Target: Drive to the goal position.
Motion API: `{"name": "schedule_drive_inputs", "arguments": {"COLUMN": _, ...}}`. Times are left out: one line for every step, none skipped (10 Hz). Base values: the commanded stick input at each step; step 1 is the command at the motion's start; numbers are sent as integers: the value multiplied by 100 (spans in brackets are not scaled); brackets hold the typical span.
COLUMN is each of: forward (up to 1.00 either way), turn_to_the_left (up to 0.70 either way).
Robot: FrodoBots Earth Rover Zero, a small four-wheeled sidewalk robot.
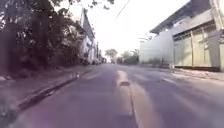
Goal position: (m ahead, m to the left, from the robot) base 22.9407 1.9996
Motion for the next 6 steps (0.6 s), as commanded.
{"name": "schedule_drive_inputs", "arguments": {"forward": 100, "turn_to_the_left": 0}}
{"name": "schedule_drive_inputs", "arguments": {"forward": 100, "turn_to_the_left": 0}}
{"name": "schedule_drive_inputs", "arguments": {"forward": 100, "turn_to_the_left": 0}}
{"name": "schedule_drive_inputs", "arguments": {"forward": 100, "turn_to_the_left": 0}}
{"name": "schedule_drive_inputs", "arguments": {"forward": 100, "turn_to_the_left": 0}}
{"name": "schedule_drive_inputs", "arguments": {"forward": 100, "turn_to_the_left": 0}}
